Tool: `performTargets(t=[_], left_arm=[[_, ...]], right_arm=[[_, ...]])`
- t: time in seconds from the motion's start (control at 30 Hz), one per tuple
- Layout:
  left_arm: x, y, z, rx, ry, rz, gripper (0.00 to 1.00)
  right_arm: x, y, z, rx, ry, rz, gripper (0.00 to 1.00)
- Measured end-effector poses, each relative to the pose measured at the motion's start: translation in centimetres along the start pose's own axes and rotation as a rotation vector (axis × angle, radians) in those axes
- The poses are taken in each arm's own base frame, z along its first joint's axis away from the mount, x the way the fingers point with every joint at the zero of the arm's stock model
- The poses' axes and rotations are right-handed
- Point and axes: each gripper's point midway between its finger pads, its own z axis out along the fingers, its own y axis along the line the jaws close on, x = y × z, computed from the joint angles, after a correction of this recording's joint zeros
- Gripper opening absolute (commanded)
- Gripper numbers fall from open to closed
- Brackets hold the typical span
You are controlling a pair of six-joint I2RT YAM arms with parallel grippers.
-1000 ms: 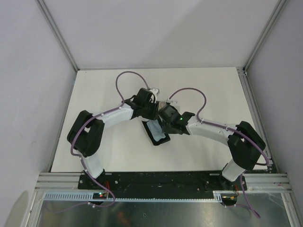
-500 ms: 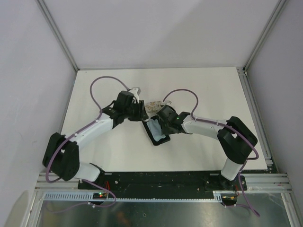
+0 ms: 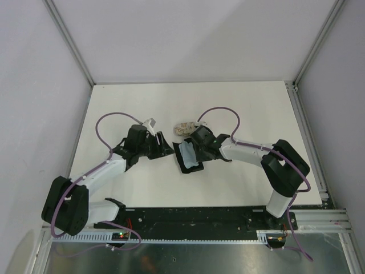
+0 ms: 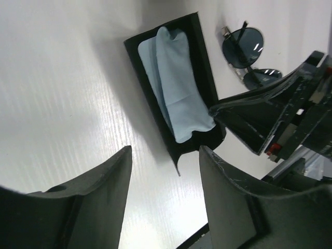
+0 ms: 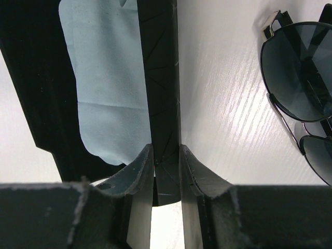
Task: Organize the sunglasses
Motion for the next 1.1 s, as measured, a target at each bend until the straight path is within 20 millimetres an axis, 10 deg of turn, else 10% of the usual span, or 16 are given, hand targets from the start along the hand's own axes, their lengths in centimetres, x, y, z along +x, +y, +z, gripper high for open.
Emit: performTargets(t=[0.57, 0.87, 1.1], left_arm=[[-0.6, 0.5, 3.5, 0.06, 0.015, -0.074, 0.48], [1.0, 2.0, 5.9, 0.039, 0.078, -0.114, 0.24], [1.5, 2.5, 6.5, 0.033, 0.099, -0.121, 0.01]], right_arm=[[0.1, 0.4, 0.0, -0.013, 0.006, 0.039, 0.15], [0.1, 0.6, 0.0, -0.019, 0.009, 0.045, 0.16], [0.3, 0.9, -0.1, -0.036, 0.019, 0.052, 0.4]])
